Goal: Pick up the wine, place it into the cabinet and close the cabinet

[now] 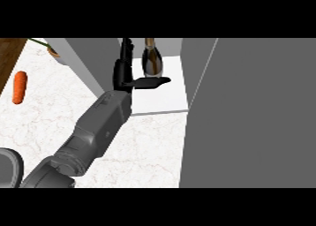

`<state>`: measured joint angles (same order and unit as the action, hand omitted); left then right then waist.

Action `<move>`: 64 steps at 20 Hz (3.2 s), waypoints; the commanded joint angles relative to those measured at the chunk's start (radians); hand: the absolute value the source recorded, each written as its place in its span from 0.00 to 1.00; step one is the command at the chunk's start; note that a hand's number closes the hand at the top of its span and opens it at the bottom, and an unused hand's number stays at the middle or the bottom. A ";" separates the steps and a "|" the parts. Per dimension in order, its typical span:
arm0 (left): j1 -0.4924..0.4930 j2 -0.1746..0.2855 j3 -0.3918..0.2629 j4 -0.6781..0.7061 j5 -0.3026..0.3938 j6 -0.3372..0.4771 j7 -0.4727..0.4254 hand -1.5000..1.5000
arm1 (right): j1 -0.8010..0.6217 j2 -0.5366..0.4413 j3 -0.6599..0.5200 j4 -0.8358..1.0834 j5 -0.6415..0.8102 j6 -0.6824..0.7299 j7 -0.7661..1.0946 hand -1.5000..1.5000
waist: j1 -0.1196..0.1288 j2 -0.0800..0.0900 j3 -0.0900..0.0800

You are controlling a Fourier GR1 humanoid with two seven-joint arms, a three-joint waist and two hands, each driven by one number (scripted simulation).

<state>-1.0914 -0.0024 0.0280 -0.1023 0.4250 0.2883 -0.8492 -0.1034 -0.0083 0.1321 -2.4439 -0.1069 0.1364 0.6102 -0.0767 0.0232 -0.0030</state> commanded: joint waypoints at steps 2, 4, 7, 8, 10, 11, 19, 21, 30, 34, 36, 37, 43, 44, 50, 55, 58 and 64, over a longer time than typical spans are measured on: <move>0.102 0.002 0.008 -0.012 0.051 -0.078 -0.077 0.00 | 0.037 -0.003 0.001 -0.038 -0.037 0.015 -0.007 0.00 | 0.005 -0.009 0.002; 0.044 0.002 0.009 -0.022 0.065 -0.060 -0.028 0.00 | 0.010 0.008 0.021 -0.011 -0.002 -0.027 -0.018 0.00 | 0.017 -0.010 0.002; 0.078 0.002 -0.028 -0.029 0.094 -0.076 -0.037 0.00 | -0.041 0.008 0.074 -0.032 0.027 -0.073 0.070 0.00 | 0.016 -0.014 0.001; 0.034 0.002 -0.047 -0.048 0.132 -0.032 0.016 0.00 | -0.031 -0.011 -0.015 0.011 -0.047 -0.008 0.016 0.00 | 0.007 -0.017 0.003; 0.062 0.002 -0.086 -0.082 0.156 -0.043 0.026 0.00 | 0.002 -0.003 0.011 -0.052 -0.021 -0.029 0.054 0.00 | 0.014 -0.022 0.002; 0.114 0.002 -0.102 -0.088 0.163 -0.069 -0.014 0.00 | 0.029 0.002 0.056 -0.053 0.013 -0.017 0.030 0.00 | 0.014 -0.020 0.002; 0.274 0.002 -0.386 -0.368 0.324 0.045 0.060 0.00 | 0.036 0.000 0.011 -0.072 0.007 -0.037 0.024 0.00 | 0.032 -0.025 0.003; 0.372 0.002 -0.492 -0.494 0.358 0.134 0.048 0.00 | 0.007 -0.018 -0.033 -0.033 -0.027 -0.028 0.026 0.00 | 0.041 -0.028 0.003; 0.593 0.002 -0.663 -0.853 0.282 0.308 0.074 0.00 | 0.058 -0.049 -0.078 -0.071 -0.059 -0.005 0.015 0.00 | 0.072 -0.025 0.003; 0.696 0.003 -0.729 -1.102 0.206 0.431 0.176 0.00 | 0.006 -0.036 -0.021 -0.129 0.015 -0.063 0.118 0.00 | 0.081 -0.029 0.003; 0.758 0.041 -0.776 -1.257 0.169 0.491 0.245 0.00 | 0.051 -0.029 -0.039 -0.068 -0.002 -0.034 0.018 0.00 | 0.085 -0.029 0.004; 0.777 0.072 -0.763 -1.271 0.175 0.455 0.235 0.00 | 0.111 -0.037 -0.024 -0.181 -0.022 -0.030 0.071 0.00 | 0.079 -0.030 0.004; 0.944 0.136 -0.827 -1.493 0.083 0.565 0.317 0.00 | 0.083 -0.034 -0.039 -0.093 -0.017 -0.023 0.011 0.00 | 0.081 -0.027 0.004; 0.935 0.106 -0.803 -1.447 0.068 0.544 0.289 0.00 | 0.035 -0.035 -0.039 -0.132 -0.025 -0.056 0.098 0.00 | 0.078 -0.026 0.003; 1.105 0.234 -0.814 -1.667 0.061 0.467 0.263 0.00 | 0.112 -0.057 -0.052 -0.150 -0.083 0.002 0.072 0.00 | 0.078 -0.026 0.003; 1.131 0.331 -0.845 -1.801 0.038 0.460 0.364 0.00 | 0.052 -0.028 0.007 -0.094 -0.092 0.004 0.095 1.00 | 0.082 -0.026 0.003; 1.213 0.434 -0.800 -1.868 0.074 0.362 0.328 0.00 | 0.078 -0.063 -0.036 -0.052 -0.127 0.062 0.071 1.00 | 0.084 -0.025 0.003; 1.267 0.501 -0.729 -1.920 0.094 0.276 0.320 0.00 | 0.159 -0.058 0.054 -0.103 -0.074 0.119 0.022 1.00 | 0.077 -0.025 0.003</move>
<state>0.1346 0.4372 -0.7514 -1.9635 0.5056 0.6108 -0.5369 -0.0231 -0.0589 0.1729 -2.4705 -0.1122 0.2116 0.6649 0.0032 -0.0025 -0.0001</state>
